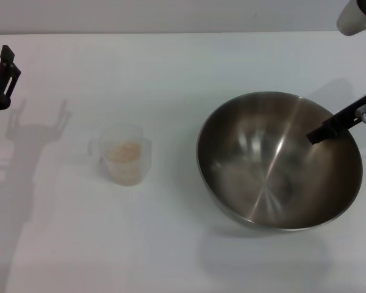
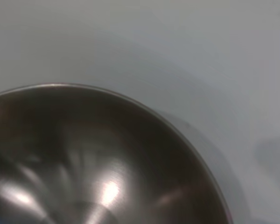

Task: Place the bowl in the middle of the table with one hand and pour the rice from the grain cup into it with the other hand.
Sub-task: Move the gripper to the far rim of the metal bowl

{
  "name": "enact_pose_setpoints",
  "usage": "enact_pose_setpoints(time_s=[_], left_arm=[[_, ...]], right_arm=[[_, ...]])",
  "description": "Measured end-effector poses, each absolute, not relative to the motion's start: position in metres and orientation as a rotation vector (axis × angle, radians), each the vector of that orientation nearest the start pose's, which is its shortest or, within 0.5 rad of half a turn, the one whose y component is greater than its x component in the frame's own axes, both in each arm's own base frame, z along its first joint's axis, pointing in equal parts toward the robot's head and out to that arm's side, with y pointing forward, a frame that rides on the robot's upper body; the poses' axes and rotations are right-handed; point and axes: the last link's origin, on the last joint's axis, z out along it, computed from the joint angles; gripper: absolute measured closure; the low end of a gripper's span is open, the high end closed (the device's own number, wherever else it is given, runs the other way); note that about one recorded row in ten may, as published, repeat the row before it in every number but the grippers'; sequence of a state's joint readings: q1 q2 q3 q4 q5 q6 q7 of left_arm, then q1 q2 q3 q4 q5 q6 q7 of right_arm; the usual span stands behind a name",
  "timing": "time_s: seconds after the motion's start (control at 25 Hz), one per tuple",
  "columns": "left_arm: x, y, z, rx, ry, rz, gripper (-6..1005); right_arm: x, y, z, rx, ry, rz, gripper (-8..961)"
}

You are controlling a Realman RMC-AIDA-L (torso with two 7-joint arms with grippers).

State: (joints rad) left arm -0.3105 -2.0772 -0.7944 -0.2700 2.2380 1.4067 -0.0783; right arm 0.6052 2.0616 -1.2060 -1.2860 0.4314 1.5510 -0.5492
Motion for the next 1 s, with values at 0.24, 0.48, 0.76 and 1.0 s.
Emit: enact_pose_setpoints(time_s=[0.24, 0.48, 0.76, 1.0], left_arm=[[-0.314, 0.293, -0.003, -1.483, -0.406, -0.854, 159], [-0.313, 0.294, -0.003, -1.486, -0.406, -0.854, 160], [-0.313, 0.294, -0.003, -1.486, -0.406, -0.855, 161], [-0.314, 0.293, -0.003, -1.484, -0.409, -0.856, 161]], right_arm=[[0.225, 0.369, 0.033, -2.391, 1.138, -0.485, 520], [0.225, 0.368, 0.032, -2.401, 1.128, -0.485, 776], [0.225, 0.369, 0.036, -2.391, 1.162, -0.437, 924], [0.223, 0.371, 0.046, -2.405, 1.181, -0.318, 927]])
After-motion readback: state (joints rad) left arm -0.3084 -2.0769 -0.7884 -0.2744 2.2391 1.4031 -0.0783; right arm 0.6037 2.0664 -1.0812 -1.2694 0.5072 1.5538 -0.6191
